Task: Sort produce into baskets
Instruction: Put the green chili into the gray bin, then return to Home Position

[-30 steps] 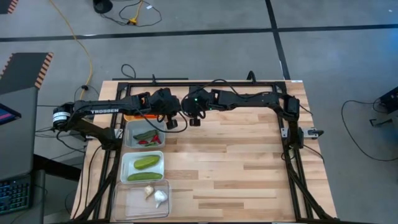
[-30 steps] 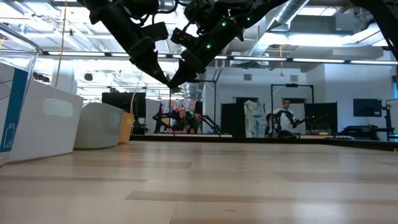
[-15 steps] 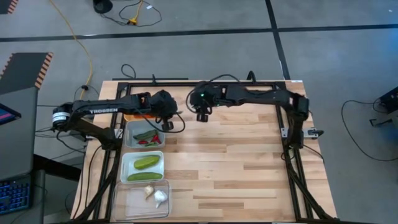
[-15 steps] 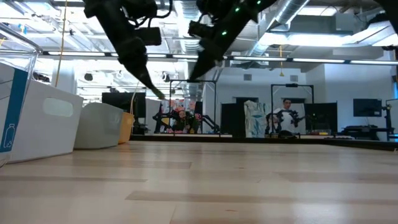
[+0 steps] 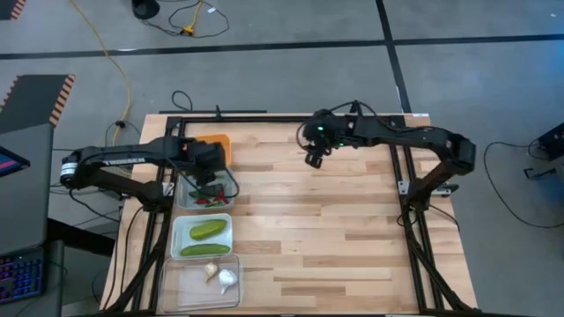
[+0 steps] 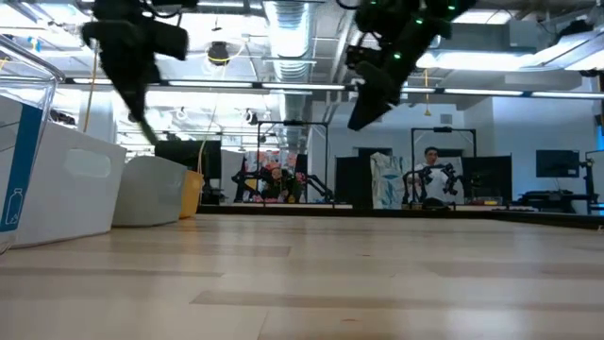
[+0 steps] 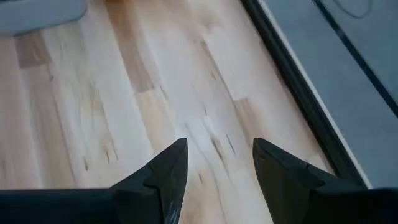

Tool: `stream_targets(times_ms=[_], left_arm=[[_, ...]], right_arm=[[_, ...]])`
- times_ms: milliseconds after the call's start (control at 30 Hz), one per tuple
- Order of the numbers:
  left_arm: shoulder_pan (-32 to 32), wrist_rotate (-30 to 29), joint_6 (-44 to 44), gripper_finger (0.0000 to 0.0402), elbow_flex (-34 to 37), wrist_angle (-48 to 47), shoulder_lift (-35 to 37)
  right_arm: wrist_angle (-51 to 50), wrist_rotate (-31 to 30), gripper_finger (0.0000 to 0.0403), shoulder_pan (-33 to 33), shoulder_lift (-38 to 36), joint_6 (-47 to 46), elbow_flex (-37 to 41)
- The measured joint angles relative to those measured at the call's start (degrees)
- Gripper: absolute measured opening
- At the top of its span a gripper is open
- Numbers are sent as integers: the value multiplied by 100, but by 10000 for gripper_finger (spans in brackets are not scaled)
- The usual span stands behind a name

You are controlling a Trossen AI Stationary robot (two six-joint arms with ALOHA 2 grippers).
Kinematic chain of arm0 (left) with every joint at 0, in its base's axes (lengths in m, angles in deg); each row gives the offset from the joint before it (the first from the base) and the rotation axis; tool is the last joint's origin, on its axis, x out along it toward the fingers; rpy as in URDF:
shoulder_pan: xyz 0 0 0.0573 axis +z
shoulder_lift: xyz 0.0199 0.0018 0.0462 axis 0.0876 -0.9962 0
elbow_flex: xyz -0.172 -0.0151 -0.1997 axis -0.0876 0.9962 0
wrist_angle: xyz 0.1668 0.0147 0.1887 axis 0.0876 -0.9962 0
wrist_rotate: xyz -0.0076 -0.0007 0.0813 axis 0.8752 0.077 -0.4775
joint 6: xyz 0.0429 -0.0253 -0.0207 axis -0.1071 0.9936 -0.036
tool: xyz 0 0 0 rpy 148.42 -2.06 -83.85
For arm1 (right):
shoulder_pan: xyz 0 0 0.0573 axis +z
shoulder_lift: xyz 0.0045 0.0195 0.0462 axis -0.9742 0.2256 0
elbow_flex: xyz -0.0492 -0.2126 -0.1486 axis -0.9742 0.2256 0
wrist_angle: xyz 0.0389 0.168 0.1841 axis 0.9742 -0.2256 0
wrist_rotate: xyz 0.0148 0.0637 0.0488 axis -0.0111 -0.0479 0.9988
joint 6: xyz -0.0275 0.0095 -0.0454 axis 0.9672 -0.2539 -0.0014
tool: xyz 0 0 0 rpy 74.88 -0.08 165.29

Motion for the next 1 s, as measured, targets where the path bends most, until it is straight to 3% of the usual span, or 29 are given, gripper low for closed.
stream_targets(times_ms=[267, 400, 733, 867, 1000], left_arm=[[-171, 530, 1339, 12, 0, -1209, 259], [-192, 555, 1541, 30, 0, -1553, 236], [-187, -139, 1391, 125, 4, -1478, 236], [-192, -208, 1039, 131, 4, -1373, 548], [-192, -334, 699, 124, 283, -354, 1264]], right_arm=[[624, -5, 207, 89, -1170, -639, 1261], [947, -3, 207, 285, -1763, -695, 1825], [1384, -158, 207, 332, -3235, -1188, 3048], [1446, -168, 207, 324, -3806, -1193, 3364], [1640, -164, 207, 326, -4374, -1185, 3675]])
